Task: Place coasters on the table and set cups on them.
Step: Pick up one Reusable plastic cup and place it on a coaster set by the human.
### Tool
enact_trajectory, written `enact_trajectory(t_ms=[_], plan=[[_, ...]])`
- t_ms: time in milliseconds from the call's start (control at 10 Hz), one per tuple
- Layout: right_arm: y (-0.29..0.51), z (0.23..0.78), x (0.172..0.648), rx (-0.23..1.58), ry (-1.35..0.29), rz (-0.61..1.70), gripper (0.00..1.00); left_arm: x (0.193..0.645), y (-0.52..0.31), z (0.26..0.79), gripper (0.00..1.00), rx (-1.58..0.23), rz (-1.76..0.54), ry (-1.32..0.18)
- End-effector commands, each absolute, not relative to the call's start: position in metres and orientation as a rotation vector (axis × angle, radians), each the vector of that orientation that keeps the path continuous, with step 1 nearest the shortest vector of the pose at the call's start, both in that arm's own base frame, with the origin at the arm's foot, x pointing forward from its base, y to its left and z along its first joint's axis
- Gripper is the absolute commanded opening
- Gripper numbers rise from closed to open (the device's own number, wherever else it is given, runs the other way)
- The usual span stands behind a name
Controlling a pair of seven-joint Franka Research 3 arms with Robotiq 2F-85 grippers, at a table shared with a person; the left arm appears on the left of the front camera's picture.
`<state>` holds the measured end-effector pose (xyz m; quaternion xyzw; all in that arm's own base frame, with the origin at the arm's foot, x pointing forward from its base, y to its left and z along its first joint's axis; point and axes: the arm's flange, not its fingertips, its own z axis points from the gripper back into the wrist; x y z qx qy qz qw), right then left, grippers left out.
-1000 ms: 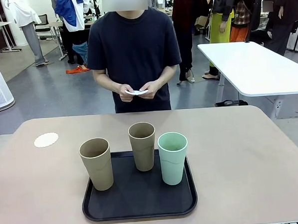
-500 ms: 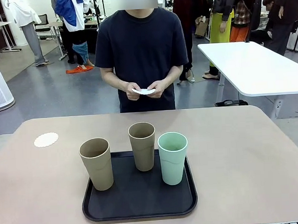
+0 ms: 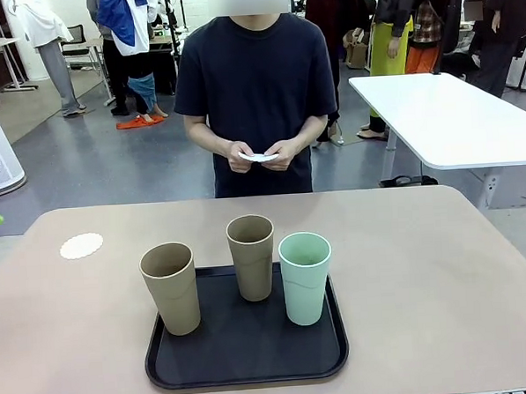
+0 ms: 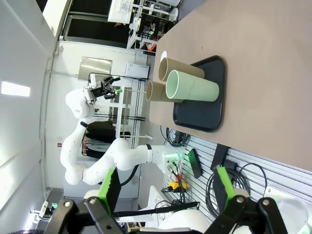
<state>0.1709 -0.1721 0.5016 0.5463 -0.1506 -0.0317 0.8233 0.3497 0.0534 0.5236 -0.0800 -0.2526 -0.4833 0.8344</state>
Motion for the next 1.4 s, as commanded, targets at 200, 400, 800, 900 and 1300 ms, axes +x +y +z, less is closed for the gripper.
enact_trajectory(t_ms=[200,400,800,900,1300], plan=[[-0.173,0.501,0.172,1.181,-0.335,-0.046,1.0,0.413,0.098,0.489,1.0,-0.987,-0.94,-0.58],[-0.173,0.501,0.172,1.181,-0.335,-0.046,1.0,0.422,0.098,0.467,1.0,-1.106,-0.936,-0.561],[-0.173,0.501,0.172,1.181,-0.335,-0.046,1.0,0.413,0.068,0.426,1.0,-1.0,-1.471,-0.84],[-0.173,0.501,0.172,1.181,-0.335,-0.046,1.0,0.413,0.06,0.426,1.0,-0.938,-1.452,-0.895],[-0.173,0.501,0.172,1.181,-0.335,-0.046,1.0,0.419,0.063,0.427,1.0,-1.009,-1.479,-0.793]])
